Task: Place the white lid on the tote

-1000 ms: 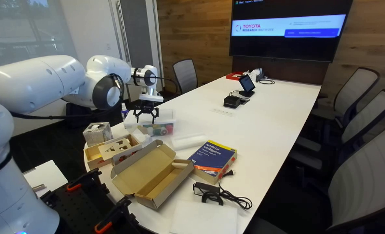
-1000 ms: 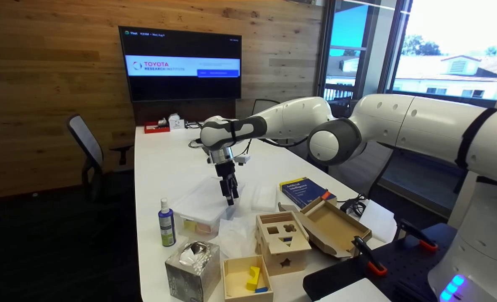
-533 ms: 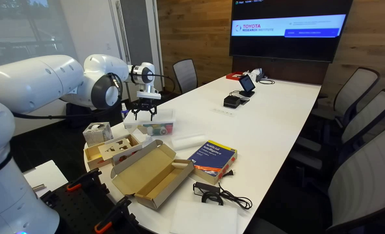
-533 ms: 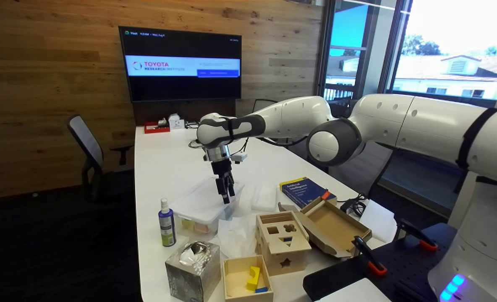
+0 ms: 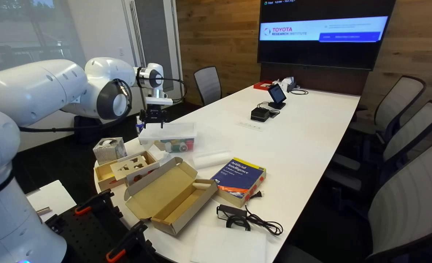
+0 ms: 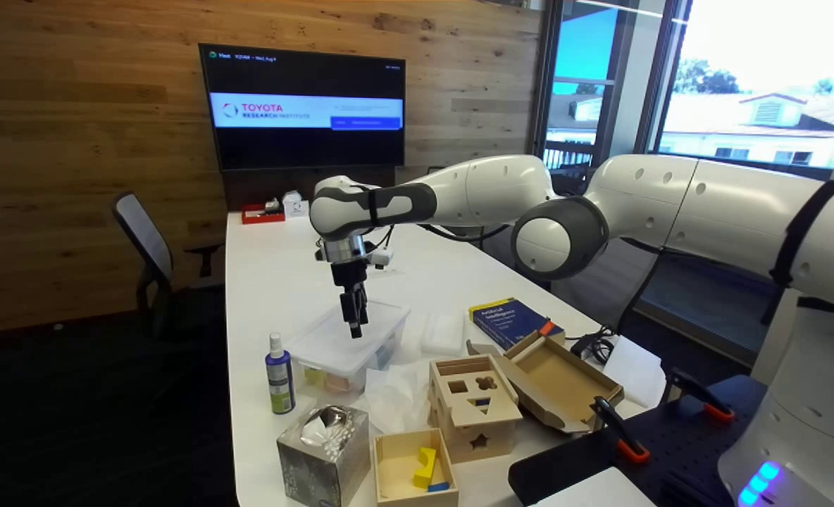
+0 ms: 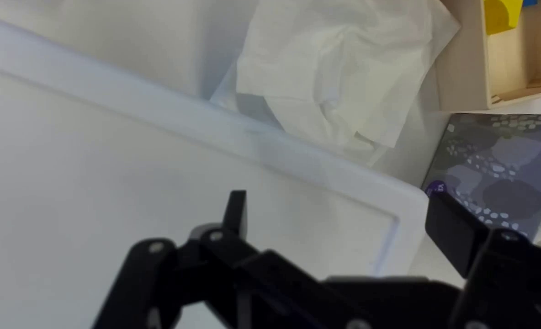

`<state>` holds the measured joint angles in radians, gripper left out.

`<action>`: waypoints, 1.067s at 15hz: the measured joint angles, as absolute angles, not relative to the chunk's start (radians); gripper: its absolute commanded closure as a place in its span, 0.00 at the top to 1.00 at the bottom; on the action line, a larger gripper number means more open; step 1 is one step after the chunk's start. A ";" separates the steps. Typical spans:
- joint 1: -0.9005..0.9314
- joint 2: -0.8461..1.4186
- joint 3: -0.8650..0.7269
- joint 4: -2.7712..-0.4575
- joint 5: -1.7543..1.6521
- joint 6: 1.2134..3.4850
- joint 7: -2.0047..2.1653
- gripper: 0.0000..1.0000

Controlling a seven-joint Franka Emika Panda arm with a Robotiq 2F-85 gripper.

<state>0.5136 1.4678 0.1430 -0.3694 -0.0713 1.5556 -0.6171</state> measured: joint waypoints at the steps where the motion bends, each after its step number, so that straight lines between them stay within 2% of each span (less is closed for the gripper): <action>1: 0.530 1.475 0.146 -0.382 -0.071 1.588 -0.624 1.00; 8: 0.625 1.491 0.102 -0.539 -0.105 1.853 -0.542 1.00; 16: 0.641 1.472 0.080 -0.574 -0.141 1.886 -0.457 1.00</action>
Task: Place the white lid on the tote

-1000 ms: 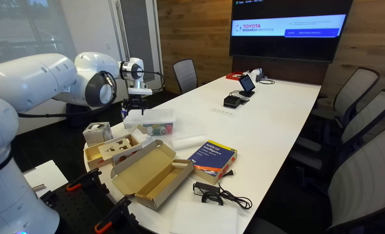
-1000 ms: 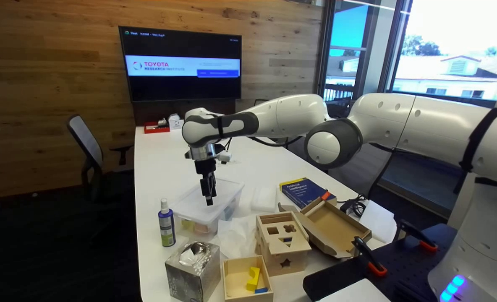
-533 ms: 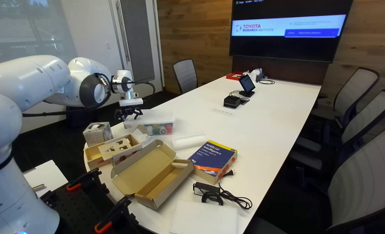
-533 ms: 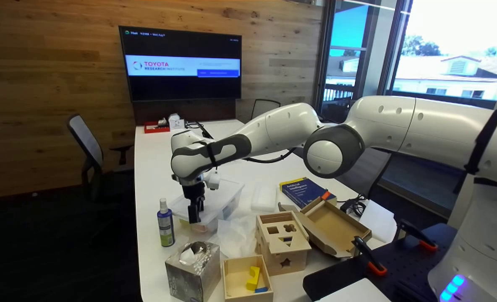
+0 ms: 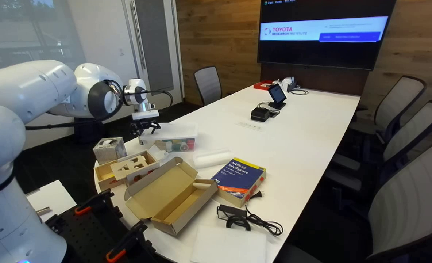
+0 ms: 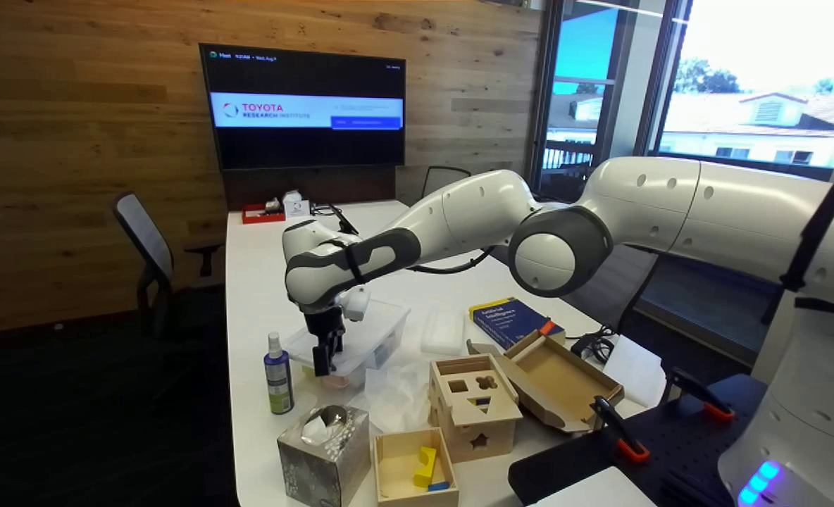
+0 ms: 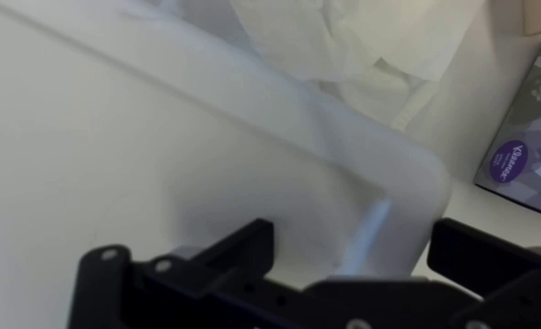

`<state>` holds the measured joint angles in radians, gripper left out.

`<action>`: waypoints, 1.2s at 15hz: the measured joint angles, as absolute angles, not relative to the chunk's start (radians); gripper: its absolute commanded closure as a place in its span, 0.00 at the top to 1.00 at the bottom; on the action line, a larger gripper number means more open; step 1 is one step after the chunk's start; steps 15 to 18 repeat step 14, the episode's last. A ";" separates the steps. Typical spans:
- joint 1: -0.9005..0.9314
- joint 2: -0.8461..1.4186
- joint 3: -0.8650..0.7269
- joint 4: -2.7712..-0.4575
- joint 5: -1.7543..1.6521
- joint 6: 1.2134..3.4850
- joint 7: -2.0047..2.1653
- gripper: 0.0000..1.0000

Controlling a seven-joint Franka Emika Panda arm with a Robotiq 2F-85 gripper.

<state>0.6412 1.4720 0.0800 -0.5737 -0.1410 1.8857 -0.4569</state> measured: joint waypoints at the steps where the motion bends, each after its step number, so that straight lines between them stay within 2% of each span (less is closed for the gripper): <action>1: 0.640 1.472 0.080 -0.569 -0.148 1.886 -0.461 1.00; 9: 0.615 1.457 0.080 -0.352 -0.158 1.733 -0.488 1.00; 18: 0.581 1.378 0.080 -0.347 -0.153 1.716 -0.523 1.00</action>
